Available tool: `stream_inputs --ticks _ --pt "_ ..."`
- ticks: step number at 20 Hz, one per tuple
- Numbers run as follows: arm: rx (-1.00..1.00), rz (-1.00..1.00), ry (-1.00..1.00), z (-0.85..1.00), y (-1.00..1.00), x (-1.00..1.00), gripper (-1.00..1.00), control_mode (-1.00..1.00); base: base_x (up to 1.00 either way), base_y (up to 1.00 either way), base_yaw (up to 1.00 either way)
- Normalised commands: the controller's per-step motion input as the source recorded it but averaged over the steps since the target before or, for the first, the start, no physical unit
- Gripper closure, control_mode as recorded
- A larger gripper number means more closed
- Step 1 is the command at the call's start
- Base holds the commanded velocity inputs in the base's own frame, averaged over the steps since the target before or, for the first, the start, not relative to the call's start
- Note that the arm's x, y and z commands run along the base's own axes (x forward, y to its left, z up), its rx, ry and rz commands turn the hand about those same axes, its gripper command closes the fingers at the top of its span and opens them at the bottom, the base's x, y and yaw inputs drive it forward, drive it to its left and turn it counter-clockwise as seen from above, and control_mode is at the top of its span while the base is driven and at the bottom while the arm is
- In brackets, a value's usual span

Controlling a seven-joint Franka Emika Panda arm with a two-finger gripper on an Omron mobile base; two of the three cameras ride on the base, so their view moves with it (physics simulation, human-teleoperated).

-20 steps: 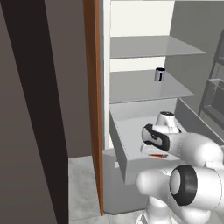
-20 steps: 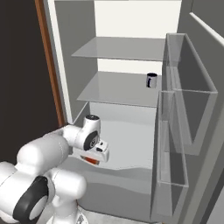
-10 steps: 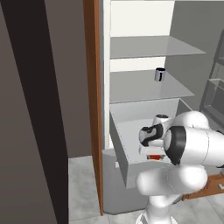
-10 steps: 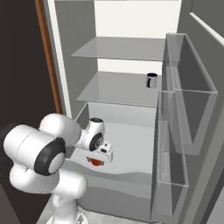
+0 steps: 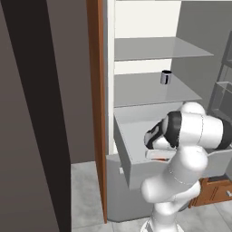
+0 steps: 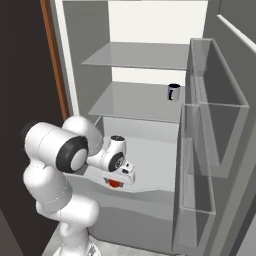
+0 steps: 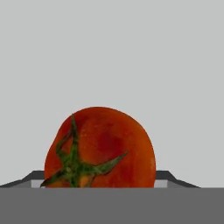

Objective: Place the tomato and corn inside the fridge drawer. Close the drawer after placing the vegetables.

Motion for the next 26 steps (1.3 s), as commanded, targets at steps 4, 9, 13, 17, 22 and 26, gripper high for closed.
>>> stream_inputs --ticks 4,9,13,17,22,26 --pt "0.0 0.0 0.0 0.01 -0.17 0.01 -1.0 -1.0 0.0 0.0 0.0" --pt "0.0 0.0 0.0 0.38 -0.02 0.0 -1.0 -1.0 0.0 0.0 0.0" --pt "0.0 0.0 0.0 0.26 0.0 -0.01 -1.0 -1.0 0.0 0.0 0.0" --pt "0.0 0.0 0.0 0.05 0.0 -0.2 -1.0 -1.0 0.0 0.0 0.0" --pt "0.0 0.0 0.0 0.0 0.0 -0.22 -1.0 -1.0 0.0 0.0 0.0" --pt "0.0 0.0 0.0 0.0 0.01 -0.19 -1.0 -1.0 0.0 0.0 0.0"
